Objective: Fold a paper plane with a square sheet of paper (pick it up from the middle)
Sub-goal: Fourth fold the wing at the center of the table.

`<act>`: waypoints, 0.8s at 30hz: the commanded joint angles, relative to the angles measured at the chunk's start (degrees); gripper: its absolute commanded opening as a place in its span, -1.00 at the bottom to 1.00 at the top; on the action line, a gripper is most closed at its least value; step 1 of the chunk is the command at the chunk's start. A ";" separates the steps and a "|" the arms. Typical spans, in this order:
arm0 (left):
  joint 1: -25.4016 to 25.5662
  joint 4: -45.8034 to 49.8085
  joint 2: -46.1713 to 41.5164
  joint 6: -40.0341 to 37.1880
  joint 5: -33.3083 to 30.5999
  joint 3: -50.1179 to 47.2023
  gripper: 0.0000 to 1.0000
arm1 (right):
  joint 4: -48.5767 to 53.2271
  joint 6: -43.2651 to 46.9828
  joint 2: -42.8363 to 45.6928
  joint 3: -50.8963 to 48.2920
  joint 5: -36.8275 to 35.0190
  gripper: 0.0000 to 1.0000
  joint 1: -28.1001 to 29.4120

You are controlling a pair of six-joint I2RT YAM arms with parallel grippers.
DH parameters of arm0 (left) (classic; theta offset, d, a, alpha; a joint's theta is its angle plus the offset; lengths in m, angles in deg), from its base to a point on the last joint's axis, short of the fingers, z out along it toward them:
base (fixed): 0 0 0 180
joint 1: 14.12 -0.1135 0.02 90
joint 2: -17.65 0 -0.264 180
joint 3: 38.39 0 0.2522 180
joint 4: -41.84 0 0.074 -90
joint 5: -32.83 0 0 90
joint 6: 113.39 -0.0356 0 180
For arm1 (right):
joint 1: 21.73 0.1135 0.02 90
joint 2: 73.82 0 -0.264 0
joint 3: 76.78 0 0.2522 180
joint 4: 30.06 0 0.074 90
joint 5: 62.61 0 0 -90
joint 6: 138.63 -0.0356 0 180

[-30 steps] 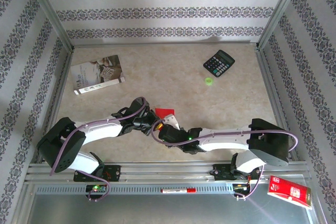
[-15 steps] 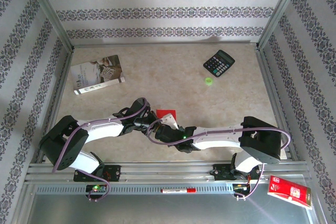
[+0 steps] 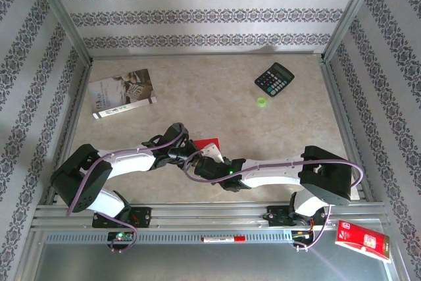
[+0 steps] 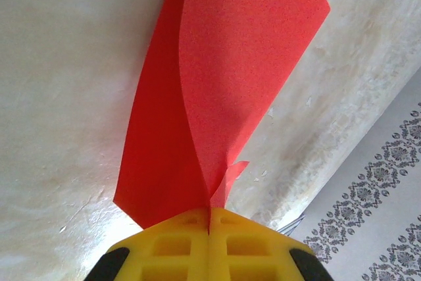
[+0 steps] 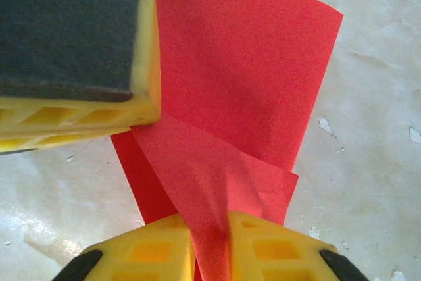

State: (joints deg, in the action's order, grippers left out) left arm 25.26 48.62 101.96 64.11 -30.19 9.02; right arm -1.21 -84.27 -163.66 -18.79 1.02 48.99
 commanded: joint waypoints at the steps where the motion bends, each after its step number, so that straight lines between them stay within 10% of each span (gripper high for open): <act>1: 0.35 -1.98 0.24 0.83 0.62 0.60 -1.00 | 1.74 -0.17 -0.11 0.51 -1.85 -0.68 -0.26; 16: 0.35 -3.50 0.18 0.57 0.22 -0.52 -1.00 | -2.48 -1.35 0.29 -2.75 -0.20 -1.00 -1.43; 24: -0.41 1.28 -4.73 -4.01 -1.82 -0.15 -0.44 | -11.78 2.32 4.47 -8.92 1.03 -1.00 -2.07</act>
State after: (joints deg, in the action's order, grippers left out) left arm 25.19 47.54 100.52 62.49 -30.67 8.84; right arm -9.30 -83.77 -161.17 -25.54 1.53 47.59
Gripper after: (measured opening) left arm 0.257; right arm 0.042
